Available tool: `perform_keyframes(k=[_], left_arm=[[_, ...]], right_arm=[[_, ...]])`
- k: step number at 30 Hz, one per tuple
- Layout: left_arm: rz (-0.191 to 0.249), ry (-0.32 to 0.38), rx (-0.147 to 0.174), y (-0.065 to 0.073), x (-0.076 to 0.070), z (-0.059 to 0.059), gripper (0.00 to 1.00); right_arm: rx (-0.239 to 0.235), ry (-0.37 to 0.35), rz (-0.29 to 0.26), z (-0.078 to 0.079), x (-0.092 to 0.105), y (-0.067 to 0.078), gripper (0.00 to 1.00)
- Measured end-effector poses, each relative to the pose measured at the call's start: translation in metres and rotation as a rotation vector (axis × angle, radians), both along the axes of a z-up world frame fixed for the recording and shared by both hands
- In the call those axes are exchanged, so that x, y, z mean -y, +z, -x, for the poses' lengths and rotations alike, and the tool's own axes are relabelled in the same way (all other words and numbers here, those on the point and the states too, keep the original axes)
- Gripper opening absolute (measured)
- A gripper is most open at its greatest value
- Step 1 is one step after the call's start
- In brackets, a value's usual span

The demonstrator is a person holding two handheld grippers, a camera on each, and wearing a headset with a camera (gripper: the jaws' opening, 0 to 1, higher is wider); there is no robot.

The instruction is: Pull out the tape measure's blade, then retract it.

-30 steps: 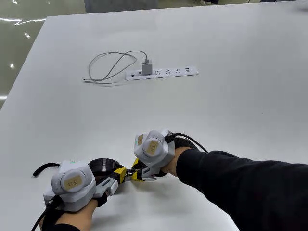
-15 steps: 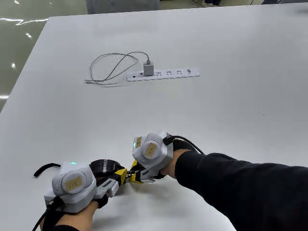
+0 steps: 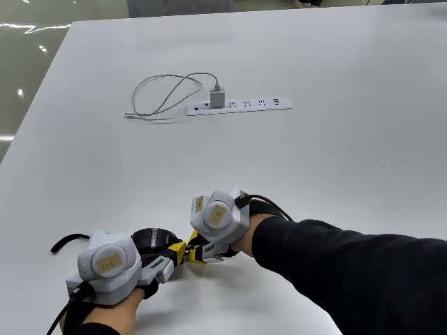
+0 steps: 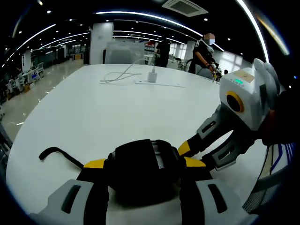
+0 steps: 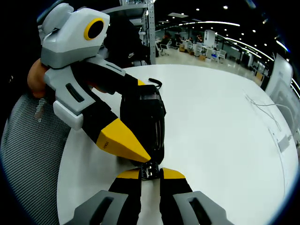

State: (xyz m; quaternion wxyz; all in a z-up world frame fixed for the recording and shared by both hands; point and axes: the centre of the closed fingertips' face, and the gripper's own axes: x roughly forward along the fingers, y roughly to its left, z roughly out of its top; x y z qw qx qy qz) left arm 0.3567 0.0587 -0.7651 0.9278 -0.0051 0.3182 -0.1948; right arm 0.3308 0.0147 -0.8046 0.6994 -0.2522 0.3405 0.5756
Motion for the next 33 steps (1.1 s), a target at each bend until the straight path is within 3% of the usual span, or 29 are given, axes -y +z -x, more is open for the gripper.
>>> perform_keyframes(k=[20,23,33], left_arm=[[0.002,0.003,0.008,-0.0003,0.0002,-0.0003,0.58],[-0.002,-0.001,0.008,-0.0005,0.0001,-0.0005,0.59],[0.004,-0.001,0.023,0.0006,0.0001,-0.0003,0.6]], right_arm=[[-0.014,-0.005,0.005,-0.0001,-0.0031,-0.0011,0.12],[0.017,0.012,0.023,0.0018,-0.0042,-0.0015,0.13],[0.034,0.022,0.043,0.0022,-0.004,-0.0009,0.13]])
